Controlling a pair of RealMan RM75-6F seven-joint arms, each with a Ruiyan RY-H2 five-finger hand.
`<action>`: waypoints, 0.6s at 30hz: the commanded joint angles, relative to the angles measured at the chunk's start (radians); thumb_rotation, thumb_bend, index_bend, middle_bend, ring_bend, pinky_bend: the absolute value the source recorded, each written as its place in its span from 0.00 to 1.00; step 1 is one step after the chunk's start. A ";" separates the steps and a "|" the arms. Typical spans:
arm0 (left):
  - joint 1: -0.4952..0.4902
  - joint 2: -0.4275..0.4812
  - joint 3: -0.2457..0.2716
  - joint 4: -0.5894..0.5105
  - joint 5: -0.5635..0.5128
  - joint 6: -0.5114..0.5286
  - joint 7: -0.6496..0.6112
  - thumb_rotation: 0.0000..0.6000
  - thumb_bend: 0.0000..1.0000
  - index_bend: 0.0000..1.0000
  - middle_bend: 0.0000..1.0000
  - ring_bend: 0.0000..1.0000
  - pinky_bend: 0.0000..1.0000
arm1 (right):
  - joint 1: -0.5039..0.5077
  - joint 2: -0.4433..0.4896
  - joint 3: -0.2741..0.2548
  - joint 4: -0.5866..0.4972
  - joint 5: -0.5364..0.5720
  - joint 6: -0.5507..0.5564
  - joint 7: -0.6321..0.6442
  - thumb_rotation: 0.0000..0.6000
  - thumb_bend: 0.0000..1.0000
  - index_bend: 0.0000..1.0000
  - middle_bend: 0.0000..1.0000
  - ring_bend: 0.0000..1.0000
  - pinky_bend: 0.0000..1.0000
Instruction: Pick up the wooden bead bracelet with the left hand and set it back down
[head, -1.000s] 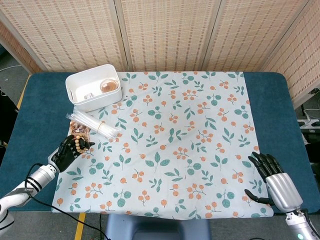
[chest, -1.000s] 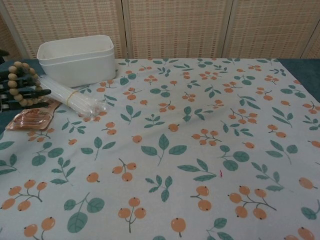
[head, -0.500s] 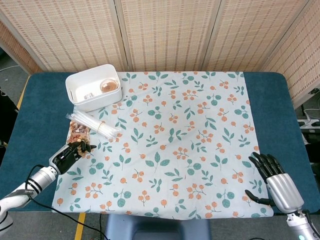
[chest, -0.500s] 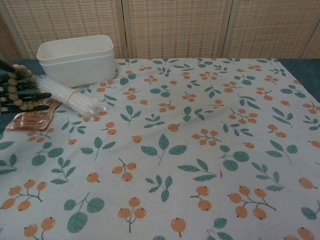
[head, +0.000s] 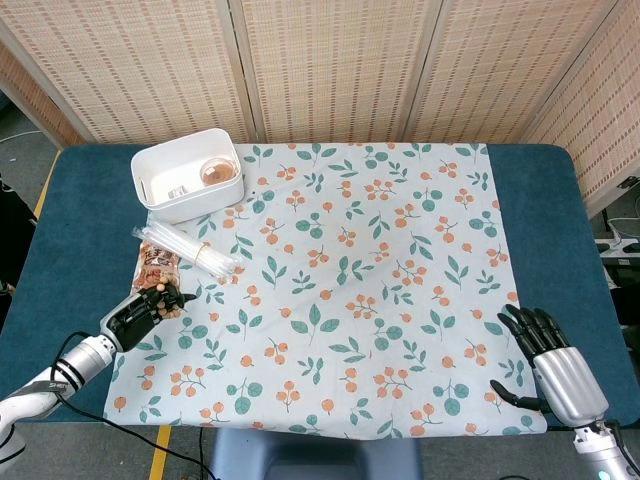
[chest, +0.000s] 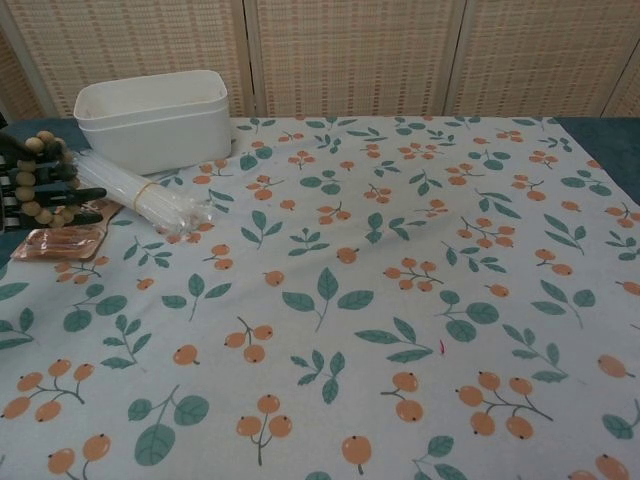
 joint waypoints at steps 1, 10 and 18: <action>0.000 -0.004 -0.002 0.002 0.004 -0.009 0.014 0.99 1.00 0.46 0.50 0.20 0.03 | 0.000 0.000 0.000 0.001 -0.001 0.001 -0.001 0.68 0.20 0.00 0.00 0.00 0.00; 0.011 -0.027 -0.018 0.019 0.010 -0.060 0.090 1.00 1.00 0.33 0.40 0.13 0.03 | -0.001 -0.002 0.001 0.001 0.001 0.001 -0.003 0.68 0.20 0.00 0.00 0.00 0.00; 0.015 -0.043 -0.027 0.035 -0.004 -0.095 0.134 1.00 0.94 0.28 0.38 0.12 0.02 | -0.002 0.000 0.001 0.001 -0.001 0.003 -0.002 0.68 0.20 0.00 0.00 0.00 0.00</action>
